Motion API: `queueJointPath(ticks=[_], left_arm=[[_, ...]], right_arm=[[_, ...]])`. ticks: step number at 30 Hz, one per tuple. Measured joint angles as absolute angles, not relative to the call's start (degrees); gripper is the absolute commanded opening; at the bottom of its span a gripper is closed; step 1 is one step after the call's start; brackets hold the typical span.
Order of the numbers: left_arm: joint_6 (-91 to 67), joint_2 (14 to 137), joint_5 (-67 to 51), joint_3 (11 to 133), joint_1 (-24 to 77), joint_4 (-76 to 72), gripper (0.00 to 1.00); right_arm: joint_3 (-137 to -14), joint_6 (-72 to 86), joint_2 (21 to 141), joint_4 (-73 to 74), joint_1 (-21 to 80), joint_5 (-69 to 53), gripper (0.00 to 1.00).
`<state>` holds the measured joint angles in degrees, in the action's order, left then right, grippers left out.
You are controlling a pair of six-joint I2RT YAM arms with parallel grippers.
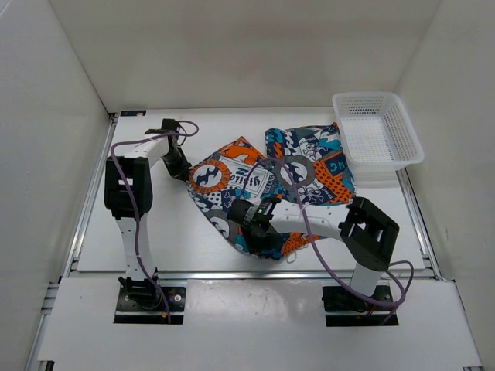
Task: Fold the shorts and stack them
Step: Fold the shorts
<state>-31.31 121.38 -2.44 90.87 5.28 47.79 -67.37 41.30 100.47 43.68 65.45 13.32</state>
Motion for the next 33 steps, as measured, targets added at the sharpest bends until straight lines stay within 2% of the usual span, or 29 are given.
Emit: queueJointPath(ticks=[4,7,11,15,16,20,24,26,33], left_arm=[[-31.5,120.0,-1.8,89.1,4.3,47.6,0.1],[-32.0,114.9,-1.1,83.8,2.5,47.6,0.1],[-33.0,101.9,0.6,74.1,0.8,47.8,0.1],[-35.2,85.3,0.9,63.4,1.1,47.3,0.1],[-35.9,81.5,0.8,60.9,1.4,47.3,0.1],[-38.0,71.9,0.2,53.8,3.0,47.9,0.1],[-39.4,69.5,-0.4,51.5,3.9,48.2,0.1],[-39.7,69.8,-0.4,51.4,3.9,48.2,0.1],[-39.9,71.0,-0.4,51.5,4.3,47.9,0.1]], right_arm=[[-65.7,40.2,101.2,43.5,63.9,14.1,0.28],[-65.0,38.1,101.3,43.4,59.6,14.7,0.25],[-68.0,33.1,102.8,43.2,50.1,15.3,0.25],[-78.8,26.6,108.0,42.2,41.6,15.1,0.34],[-81.0,25.2,108.4,41.4,40.2,14.9,0.46],[-83.1,21.5,105.6,39.4,38.0,10.9,0.72],[-74.0,21.1,94.9,38.4,36.5,4.2,0.75],[-66.8,23.0,86.8,38.1,34.3,0.0,0.71],[-37.3,43.3,62.3,28.0,26.9,-9.5,0.71]])
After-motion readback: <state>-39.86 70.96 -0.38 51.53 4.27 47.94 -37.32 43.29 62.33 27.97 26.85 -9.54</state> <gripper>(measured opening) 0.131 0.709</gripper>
